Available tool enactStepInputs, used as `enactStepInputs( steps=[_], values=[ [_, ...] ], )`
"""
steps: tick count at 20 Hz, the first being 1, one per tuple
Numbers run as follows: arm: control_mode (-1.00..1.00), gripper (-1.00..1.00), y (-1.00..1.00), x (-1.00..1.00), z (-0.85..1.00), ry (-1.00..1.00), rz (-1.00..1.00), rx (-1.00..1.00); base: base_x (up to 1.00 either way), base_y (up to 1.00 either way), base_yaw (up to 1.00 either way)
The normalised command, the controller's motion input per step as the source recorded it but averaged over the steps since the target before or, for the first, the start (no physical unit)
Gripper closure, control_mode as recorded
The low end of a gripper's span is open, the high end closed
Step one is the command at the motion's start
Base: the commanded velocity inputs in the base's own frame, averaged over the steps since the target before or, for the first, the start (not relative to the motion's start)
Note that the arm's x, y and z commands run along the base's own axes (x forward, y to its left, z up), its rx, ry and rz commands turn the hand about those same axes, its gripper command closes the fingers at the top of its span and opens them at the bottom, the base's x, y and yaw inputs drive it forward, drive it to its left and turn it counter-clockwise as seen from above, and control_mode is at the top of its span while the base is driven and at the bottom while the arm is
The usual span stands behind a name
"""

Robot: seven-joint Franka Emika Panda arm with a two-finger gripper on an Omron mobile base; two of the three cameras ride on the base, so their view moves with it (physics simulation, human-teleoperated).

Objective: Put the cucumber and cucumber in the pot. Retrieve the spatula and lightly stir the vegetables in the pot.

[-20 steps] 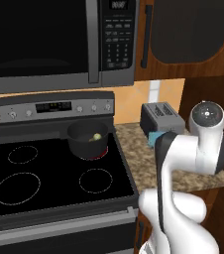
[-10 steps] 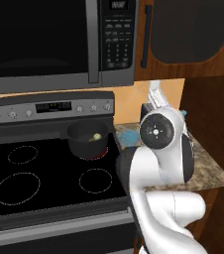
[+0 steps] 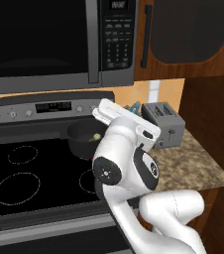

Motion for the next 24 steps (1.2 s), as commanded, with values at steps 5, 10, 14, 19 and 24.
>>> enactStepInputs(
  steps=[5,10,14,19,24],
  values=[
    [-1.00,1.00,0.49,0.39,-0.54,-0.17,0.14,-0.53,0.00,0.00,0.00],
    [-1.00,1.00,0.39,0.44,-0.31,-0.24,0.09,-0.38,0.00,0.00,0.00],
    [-1.00,1.00,0.24,0.69,-0.37,-0.02,0.01,-0.29,0.00,0.00,0.00],
    [-1.00,1.00,0.34,0.49,-0.15,0.00,0.00,-0.16,0.00,0.00,0.00],
    [-1.00,1.00,0.27,0.53,-0.38,0.02,0.00,-0.11,0.00,0.00,0.00]
  ],
)
